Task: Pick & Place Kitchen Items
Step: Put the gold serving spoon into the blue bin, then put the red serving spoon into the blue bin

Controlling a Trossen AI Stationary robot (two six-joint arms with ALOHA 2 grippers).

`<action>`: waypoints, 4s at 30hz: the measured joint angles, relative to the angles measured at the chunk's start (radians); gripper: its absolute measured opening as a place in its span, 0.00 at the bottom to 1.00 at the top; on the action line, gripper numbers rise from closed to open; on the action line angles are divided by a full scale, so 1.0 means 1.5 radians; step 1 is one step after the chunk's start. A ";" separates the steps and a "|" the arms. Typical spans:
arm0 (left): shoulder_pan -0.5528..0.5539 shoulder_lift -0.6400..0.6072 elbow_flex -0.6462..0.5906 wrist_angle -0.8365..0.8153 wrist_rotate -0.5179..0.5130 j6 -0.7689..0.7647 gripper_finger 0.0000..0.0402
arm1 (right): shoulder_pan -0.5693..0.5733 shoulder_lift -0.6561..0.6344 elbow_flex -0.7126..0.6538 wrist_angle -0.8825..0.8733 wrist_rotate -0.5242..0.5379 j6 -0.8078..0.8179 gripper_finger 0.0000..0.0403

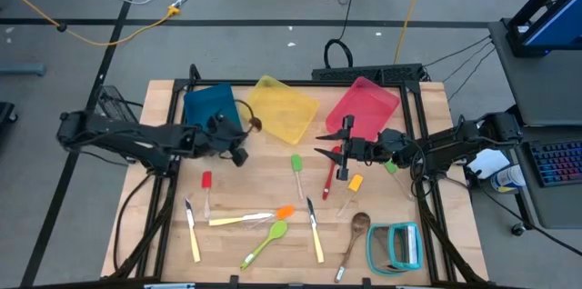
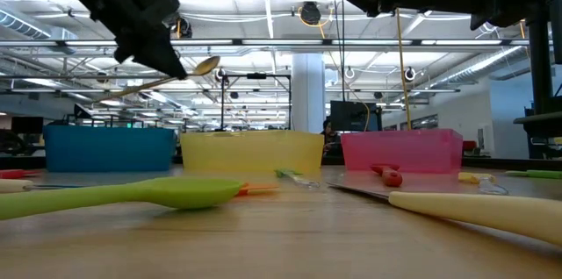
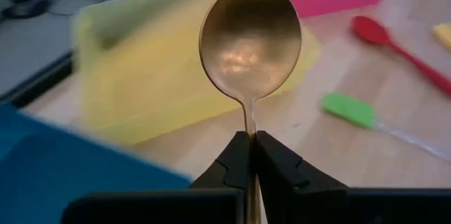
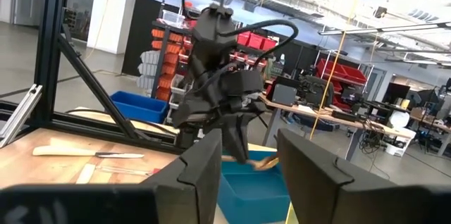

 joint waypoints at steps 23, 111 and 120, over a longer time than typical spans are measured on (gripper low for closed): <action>0.265 -0.019 -0.013 -0.118 -0.054 -0.006 0.02 | 0.000 0.000 0.000 -0.003 0.000 0.003 0.32; 0.418 0.017 -0.111 0.083 0.201 0.047 0.12 | 0.011 0.123 0.007 -0.021 0.092 0.349 0.32; 0.372 -0.034 -0.111 0.124 0.208 0.070 0.12 | 0.073 0.156 0.053 0.080 0.093 0.332 0.32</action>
